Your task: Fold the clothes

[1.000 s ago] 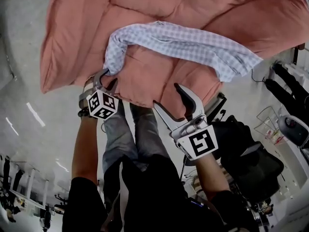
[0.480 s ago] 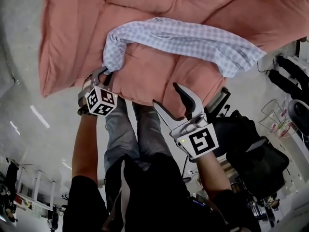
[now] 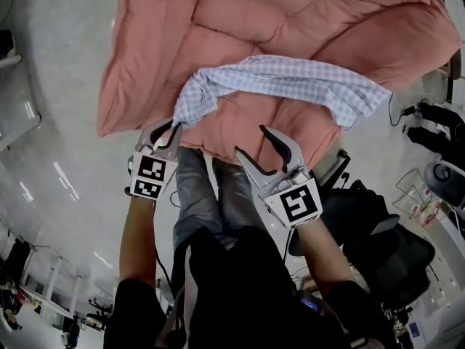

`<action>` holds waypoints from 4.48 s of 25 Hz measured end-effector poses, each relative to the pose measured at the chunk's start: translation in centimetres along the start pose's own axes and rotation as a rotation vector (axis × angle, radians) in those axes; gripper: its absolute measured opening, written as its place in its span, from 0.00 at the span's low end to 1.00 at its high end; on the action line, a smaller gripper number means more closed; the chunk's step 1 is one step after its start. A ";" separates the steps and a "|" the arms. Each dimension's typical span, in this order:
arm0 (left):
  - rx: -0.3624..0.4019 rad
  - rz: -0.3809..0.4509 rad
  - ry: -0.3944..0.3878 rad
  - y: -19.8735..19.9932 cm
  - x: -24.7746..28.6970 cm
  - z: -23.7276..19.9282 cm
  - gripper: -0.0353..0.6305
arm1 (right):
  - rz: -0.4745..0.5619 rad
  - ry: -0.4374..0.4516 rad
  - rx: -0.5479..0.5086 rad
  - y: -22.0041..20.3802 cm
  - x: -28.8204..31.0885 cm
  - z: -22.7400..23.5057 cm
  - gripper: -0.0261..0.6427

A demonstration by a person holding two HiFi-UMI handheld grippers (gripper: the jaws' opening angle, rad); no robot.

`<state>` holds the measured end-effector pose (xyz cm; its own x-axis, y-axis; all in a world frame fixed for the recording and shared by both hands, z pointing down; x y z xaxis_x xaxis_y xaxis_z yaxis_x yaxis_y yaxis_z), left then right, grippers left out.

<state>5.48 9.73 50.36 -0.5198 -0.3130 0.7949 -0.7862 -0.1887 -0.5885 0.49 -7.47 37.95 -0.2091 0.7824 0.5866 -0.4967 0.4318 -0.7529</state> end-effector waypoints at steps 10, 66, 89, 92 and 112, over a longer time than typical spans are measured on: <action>-0.098 0.080 -0.025 1.7 -5.4 -0.8 0.14 | -0.211 0.117 -0.378 -5.0 8.5 -2.0 0.41; -0.414 0.063 0.066 -6.0 6.9 0.5 0.39 | -0.256 0.112 -0.698 3.0 17.8 1.1 0.10; -0.383 -0.007 0.056 -5.4 5.9 0.1 0.12 | -0.252 0.047 -0.653 4.2 16.5 3.4 0.10; -0.326 -0.029 0.057 -5.3 2.3 0.1 0.12 | -0.235 0.046 -0.665 5.2 15.8 2.1 0.10; -0.047 -0.123 0.000 8.5 -23.8 0.1 0.12 | 0.002 0.105 -0.899 22.4 5.1 -5.6 0.10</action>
<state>11.16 15.46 26.42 -0.4182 -0.2905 0.8606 -0.8587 -0.1824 -0.4789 -6.93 8.68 22.38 -0.1093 0.8017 0.5876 0.3580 0.5832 -0.7292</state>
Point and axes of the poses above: the fingertips, and each gripper's own axes: x forward along the fingers, z to its right, y out of its top, the point moved 3 cm from there along -x, backward along the fingers, and after that the axes turned 4 degrees about y, right-handed, at the moved point
